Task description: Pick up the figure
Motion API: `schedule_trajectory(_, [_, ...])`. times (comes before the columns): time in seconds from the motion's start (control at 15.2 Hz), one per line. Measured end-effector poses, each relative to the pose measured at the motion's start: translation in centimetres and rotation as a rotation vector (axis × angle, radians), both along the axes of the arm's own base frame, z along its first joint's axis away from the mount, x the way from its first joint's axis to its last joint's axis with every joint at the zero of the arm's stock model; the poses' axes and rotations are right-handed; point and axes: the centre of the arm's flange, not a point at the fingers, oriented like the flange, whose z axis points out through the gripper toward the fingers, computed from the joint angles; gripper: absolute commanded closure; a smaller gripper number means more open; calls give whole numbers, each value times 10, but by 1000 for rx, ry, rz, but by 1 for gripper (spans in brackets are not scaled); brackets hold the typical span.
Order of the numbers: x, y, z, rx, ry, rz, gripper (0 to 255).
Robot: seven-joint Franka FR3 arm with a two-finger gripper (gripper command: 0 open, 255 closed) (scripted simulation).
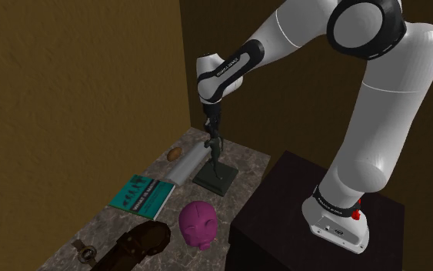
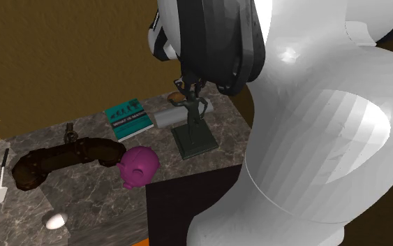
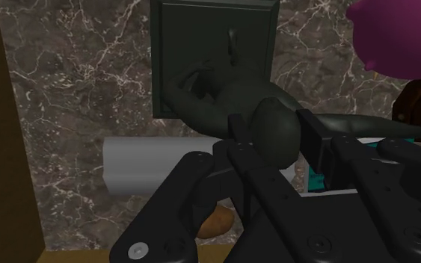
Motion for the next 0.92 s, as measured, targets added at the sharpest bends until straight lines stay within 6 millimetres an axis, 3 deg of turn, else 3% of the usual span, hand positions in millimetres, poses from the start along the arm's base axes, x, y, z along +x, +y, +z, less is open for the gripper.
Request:
schedule_trajectory(0.2, [-1, 0, 5, 0, 2, 0, 255])
schedule_trajectory(0.92, [0, -1, 61, 0, 3, 0, 255])
